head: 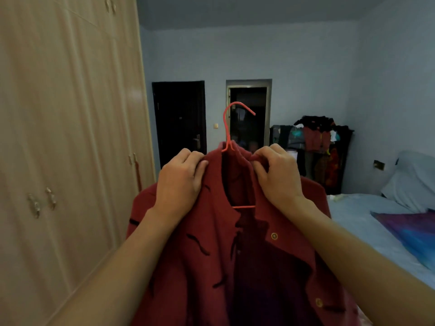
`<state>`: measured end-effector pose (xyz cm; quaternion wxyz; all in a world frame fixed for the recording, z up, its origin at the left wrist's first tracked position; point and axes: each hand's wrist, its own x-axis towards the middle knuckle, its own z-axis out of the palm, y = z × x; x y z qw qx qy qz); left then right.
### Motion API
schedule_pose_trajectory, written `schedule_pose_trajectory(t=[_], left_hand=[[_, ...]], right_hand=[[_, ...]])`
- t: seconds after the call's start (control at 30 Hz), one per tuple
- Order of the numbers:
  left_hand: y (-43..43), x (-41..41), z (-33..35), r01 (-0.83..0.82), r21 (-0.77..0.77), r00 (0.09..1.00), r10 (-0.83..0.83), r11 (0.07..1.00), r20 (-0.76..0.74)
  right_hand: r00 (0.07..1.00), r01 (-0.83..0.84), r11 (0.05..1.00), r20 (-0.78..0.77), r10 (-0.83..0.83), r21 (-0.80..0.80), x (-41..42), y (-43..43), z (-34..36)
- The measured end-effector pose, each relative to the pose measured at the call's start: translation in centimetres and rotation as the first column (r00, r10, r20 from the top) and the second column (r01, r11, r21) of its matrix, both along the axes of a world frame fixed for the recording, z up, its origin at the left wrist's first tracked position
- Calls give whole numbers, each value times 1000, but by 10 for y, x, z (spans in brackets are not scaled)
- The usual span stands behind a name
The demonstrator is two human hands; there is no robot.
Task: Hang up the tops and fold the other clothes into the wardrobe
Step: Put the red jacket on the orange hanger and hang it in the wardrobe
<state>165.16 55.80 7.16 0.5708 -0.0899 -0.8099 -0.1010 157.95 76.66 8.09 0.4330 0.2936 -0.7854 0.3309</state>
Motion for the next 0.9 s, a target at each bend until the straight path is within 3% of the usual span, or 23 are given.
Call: schedule_pose_trajectory(t=[0.53,0.67,0.8,0.9], left_hand=[[-55,25,-20,-18,77,1000,16,997,15],[-60,25,-15,-27,119,1000,26,993,16],[-61,25,-15,-40,145,999,39,989,7],[-65,27,-20,-74,161,997,75,984,6]], right_hand=[[989,29,992,148,-11,-121,16,-59,-37],[973,-50,989,218,80,-140,20,-68,-46],[988,-28,999,149,31,-21,20,-67,-56],[994,0,1000,105,3,-27,14,-63,-53]])
